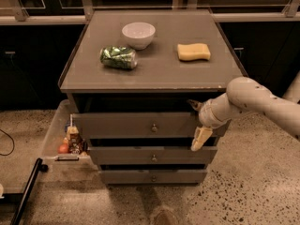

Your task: Open top drawer

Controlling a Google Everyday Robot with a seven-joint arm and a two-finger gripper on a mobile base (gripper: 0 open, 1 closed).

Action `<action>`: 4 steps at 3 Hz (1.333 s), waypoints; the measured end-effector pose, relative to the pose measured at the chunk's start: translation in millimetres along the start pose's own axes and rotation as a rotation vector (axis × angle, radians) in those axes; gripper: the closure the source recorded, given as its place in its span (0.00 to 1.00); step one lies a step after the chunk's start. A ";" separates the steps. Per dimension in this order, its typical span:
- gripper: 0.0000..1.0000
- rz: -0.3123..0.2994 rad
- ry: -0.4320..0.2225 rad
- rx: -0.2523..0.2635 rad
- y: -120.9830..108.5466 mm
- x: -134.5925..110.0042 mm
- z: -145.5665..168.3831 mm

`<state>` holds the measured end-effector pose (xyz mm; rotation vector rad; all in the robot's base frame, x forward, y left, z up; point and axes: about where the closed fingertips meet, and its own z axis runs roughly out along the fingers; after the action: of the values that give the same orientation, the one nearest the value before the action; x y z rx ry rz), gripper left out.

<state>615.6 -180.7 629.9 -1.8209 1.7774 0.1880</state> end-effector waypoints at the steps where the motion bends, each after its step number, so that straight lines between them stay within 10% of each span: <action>1: 0.19 0.000 0.000 0.000 0.0 0.0 0.0; 3: 0.66 -0.026 -0.005 -0.008 -0.5 -10.1 0.2; 4: 0.65 -0.026 -0.005 -0.008 -0.5 -10.2 0.2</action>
Offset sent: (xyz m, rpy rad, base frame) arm 0.0000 0.0000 0.0000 0.0000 0.0000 0.0000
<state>615.1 -171.8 634.8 -1.8468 1.7509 0.1896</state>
